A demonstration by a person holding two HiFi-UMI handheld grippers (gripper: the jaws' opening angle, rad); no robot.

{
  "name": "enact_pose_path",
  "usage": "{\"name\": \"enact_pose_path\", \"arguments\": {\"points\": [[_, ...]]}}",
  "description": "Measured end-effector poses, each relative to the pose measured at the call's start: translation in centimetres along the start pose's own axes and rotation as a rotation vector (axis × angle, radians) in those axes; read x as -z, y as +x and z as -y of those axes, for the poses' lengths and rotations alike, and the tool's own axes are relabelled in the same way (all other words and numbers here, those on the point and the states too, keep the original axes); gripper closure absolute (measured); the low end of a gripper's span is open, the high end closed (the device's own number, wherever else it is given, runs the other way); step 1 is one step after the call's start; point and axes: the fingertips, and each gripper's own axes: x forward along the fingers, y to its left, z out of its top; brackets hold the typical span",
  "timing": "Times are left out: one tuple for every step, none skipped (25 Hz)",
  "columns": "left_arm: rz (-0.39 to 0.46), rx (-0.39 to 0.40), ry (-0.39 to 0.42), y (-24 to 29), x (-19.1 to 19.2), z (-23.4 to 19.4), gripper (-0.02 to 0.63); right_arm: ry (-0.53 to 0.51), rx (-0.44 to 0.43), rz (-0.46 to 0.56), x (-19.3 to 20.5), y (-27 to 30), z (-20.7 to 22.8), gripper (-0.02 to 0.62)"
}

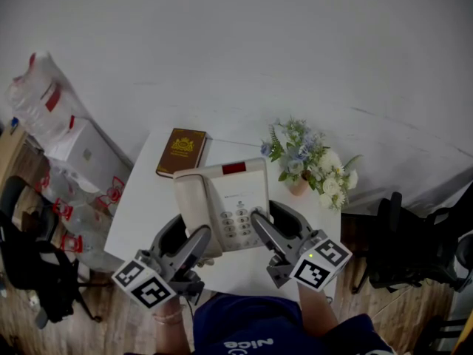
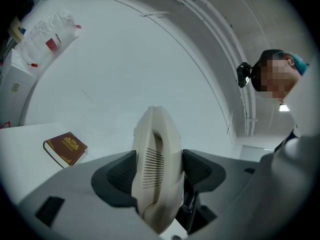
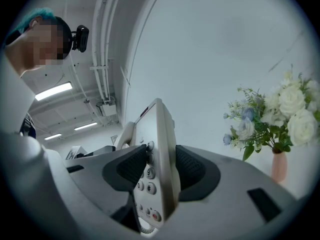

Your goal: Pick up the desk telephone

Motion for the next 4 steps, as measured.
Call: {"name": "enact_pose_path", "arguments": {"points": [[-0.001, 0.001, 0.0, -0.03, 0.04, -0.01, 0.304, -0.001, 0.001, 0.0, 0.02, -0.03, -0.03, 0.396], [-0.003, 0.001, 0.0, -0.06, 0.06, -0.01, 0.304, -0.002, 0.002, 0.001, 0.04, -0.04, -0.05, 0.396], [-0.004, 0.002, 0.0, -0.07, 0.08, -0.02, 0.304, -0.003, 0.003, 0.002, 0.04, -0.04, -0.06, 0.396], [-0.005, 0.003, -0.001, -0.09, 0.09, -0.02, 0.304, -0.004, 0.003, 0.003, 0.05, -0.05, -0.08, 0.396]]}}
